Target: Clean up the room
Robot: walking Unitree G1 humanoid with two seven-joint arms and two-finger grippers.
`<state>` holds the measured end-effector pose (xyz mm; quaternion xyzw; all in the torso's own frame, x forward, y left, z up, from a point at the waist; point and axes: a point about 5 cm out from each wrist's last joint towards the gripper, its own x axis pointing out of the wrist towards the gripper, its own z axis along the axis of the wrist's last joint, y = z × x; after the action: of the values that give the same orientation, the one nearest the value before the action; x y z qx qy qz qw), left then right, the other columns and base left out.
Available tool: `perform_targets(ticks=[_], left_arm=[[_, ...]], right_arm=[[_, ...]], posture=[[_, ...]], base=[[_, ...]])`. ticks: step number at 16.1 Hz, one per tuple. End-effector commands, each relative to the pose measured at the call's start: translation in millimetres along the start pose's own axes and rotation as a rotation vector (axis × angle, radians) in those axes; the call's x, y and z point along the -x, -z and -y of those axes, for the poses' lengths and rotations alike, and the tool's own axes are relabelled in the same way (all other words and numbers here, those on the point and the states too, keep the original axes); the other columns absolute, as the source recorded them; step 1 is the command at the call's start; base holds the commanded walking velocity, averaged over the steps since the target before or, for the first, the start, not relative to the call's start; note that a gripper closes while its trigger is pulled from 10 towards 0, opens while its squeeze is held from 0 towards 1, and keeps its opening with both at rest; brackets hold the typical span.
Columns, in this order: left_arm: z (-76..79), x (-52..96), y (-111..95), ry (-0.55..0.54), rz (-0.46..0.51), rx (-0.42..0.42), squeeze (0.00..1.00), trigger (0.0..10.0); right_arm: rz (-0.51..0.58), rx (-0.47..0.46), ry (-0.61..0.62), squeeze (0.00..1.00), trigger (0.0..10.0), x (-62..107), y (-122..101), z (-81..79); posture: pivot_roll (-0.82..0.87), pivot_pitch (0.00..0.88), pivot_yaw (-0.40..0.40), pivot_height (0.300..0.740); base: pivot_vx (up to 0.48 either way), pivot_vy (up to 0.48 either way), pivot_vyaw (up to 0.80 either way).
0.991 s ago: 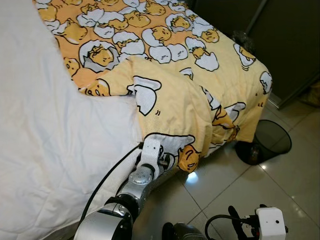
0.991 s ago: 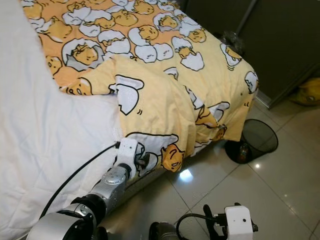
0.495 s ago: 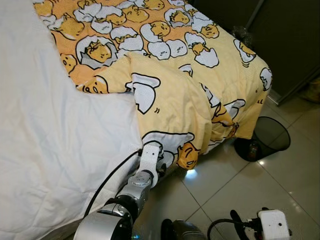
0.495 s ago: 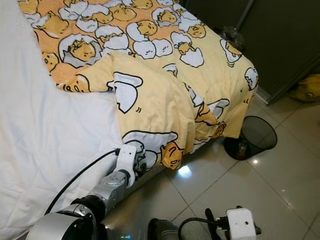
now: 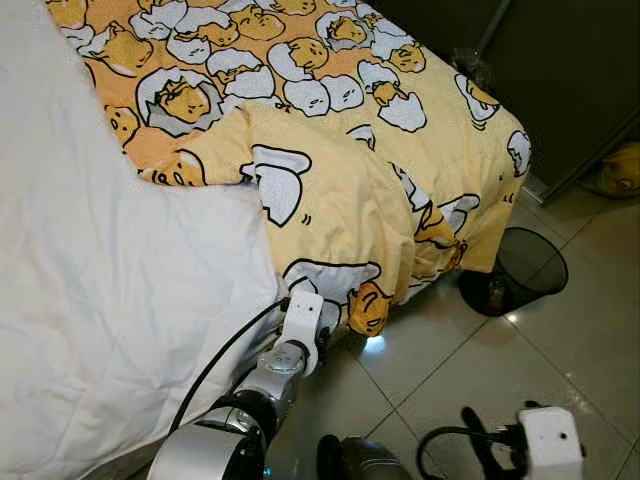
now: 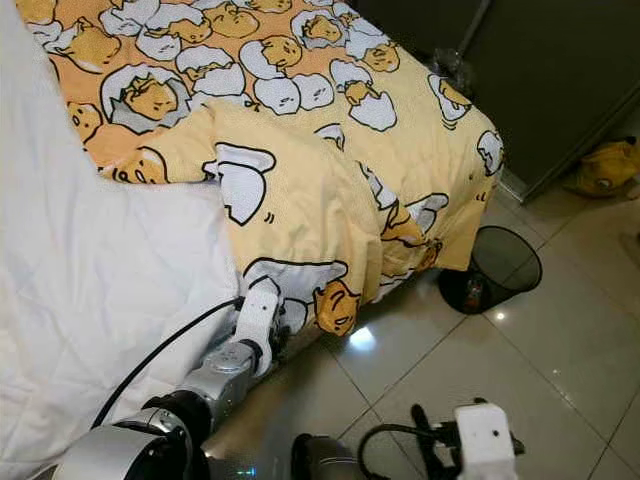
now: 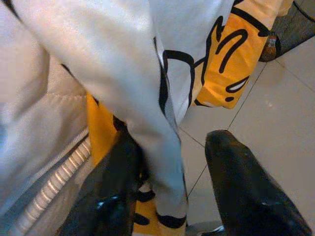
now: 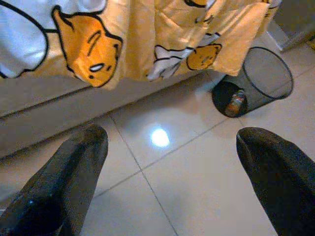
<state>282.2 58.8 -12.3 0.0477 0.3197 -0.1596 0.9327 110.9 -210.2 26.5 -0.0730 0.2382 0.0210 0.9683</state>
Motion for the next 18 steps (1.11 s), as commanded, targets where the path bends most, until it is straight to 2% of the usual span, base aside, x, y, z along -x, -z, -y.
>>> perform_targets(ticks=[1,4,5,7,8,11,12,14,16,17,18], left_arm=[[19.8,-1.4,-5.1,0.051,0.004,-0.025,0.0,0.0],[18.2,-0.9,-3.8,0.05,0.011,-0.018,0.0,0.0],[17.4,-1.2,-11.3,0.048,0.065,0.025,0.0,0.0],[17.3,-1.5,-15.8,0.048,0.087,0.032,0.0,0.0],[19.4,-1.6,-18.5,0.058,0.098,0.006,0.0,0.0],[25.1,-0.7,-11.8,0.1,0.079,-0.023,0.0,0.0],[24.8,-0.1,-8.0,0.103,0.071,-0.057,0.0,0.0],[19.2,1.5,2.9,0.099,0.041,-0.128,0.0,0.0],[13.1,4.0,14.7,0.106,0.018,-0.163,0.0,0.0],[9.2,5.6,18.6,0.109,0.027,-0.165,0.0,9.3],[4.6,6.7,20.0,0.105,0.042,-0.152,0.0,10.0]], right_arm=[[-0.034,-0.02,0.006,0.06,10.0,0.0,6.2,-1.1],[-0.019,-0.072,-0.094,0.05,10.0,2.6,2.0,-12.5],[-0.028,-0.067,-0.097,0.05,10.0,2.1,5.6,-11.9],[-0.03,-0.068,-0.094,0.05,10.0,0.9,6.7,-11.9],[-0.03,-0.072,-0.091,0.05,10.0,-0.7,6.9,-12.6],[-0.035,-0.077,-0.094,0.05,10.0,-4.8,7.5,-14.5],[-0.034,-0.078,-0.093,0.05,10.0,-5.9,7.2,-14.7],[-0.039,-0.077,-0.094,0.05,10.0,-9.1,8.5,-15.1],[-0.041,-0.081,-0.096,0.05,10.0,-13.4,10.0,-17.8],[-0.037,-0.085,-0.096,0.05,10.0,-15.7,9.8,-19.3],[-0.033,-0.087,-0.095,0.05,10.0,-19.3,9.4,-20.6]], posture=[[-0.25,0.125,-0.119,0.74],[-0.24,0.128,-0.109,0.74],[-0.23,0.133,-0.103,0.74],[-0.22,0.134,-0.098,0.74],[-0.21,0.135,-0.094,0.74],[-0.2,0.136,-0.091,0.74],[-0.2,0.139,-0.09,0.74],[-0.19,0.134,-0.087,0.74],[-0.19,0.115,-0.075,0.74],[-0.18,0.104,-0.067,0.74],[-0.17,0.088,-0.06,0.74]], base=[[0.0,0.0,0.0],[0.0,0.0,0.0],[0.0,0.0,0.0],[0.0,0.0,0.0],[0.0,0.0,0.0],[0.0,0.0,0.0],[0.0,0.0,0.0],[0.0,0.0,0.0],[0.0,0.0,0.0],[0.0,0.0,0.0],[0.0,0.0,0.0]])
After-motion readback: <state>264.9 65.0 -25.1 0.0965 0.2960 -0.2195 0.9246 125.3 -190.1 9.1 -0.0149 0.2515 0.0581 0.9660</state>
